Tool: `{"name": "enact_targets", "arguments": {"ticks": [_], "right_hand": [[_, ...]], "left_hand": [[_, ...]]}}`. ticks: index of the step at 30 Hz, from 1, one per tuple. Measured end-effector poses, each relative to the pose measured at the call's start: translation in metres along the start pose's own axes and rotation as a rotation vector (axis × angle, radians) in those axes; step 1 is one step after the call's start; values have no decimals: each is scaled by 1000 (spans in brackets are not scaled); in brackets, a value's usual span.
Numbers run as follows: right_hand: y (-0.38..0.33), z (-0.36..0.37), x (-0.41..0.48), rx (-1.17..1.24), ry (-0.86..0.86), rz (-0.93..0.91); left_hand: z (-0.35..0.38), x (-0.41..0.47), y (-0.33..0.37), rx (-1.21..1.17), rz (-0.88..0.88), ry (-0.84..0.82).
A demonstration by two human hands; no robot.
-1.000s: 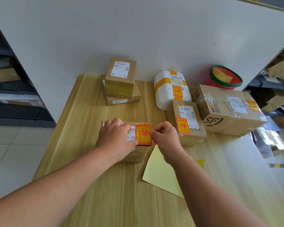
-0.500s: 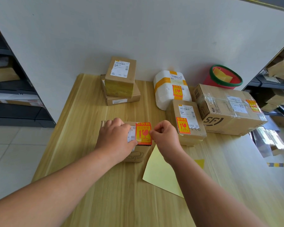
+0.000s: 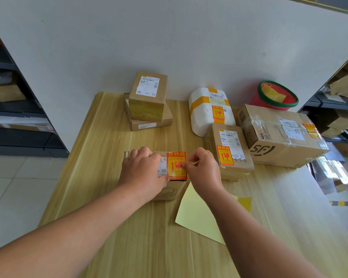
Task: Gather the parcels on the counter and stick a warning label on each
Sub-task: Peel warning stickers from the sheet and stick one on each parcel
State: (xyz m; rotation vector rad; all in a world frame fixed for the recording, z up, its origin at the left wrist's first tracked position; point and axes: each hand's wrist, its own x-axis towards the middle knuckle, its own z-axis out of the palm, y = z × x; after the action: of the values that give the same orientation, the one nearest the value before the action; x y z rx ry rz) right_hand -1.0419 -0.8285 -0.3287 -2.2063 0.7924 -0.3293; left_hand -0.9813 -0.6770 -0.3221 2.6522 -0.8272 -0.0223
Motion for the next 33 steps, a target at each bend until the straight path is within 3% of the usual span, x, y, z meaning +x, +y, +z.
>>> {"name": "enact_targets", "arguments": {"ticks": [4,9,21,29,33], "right_hand": [[4,-2,-2,84,-73,-114],[10,-1,4,54,-183,-98],[23,-6,9,146,-518,-24],[25,-6,13,-80,-464,-161],[27,-3,10,-29,-522,-112]], "left_hand": [[-1,2,3,-43,45,-9],[-1,10,10,-143,101,-14],[-5,32,3,96,8,-279],[-8,27,10,165,49,-301],[-9,30,10,199,40,-345]]}}
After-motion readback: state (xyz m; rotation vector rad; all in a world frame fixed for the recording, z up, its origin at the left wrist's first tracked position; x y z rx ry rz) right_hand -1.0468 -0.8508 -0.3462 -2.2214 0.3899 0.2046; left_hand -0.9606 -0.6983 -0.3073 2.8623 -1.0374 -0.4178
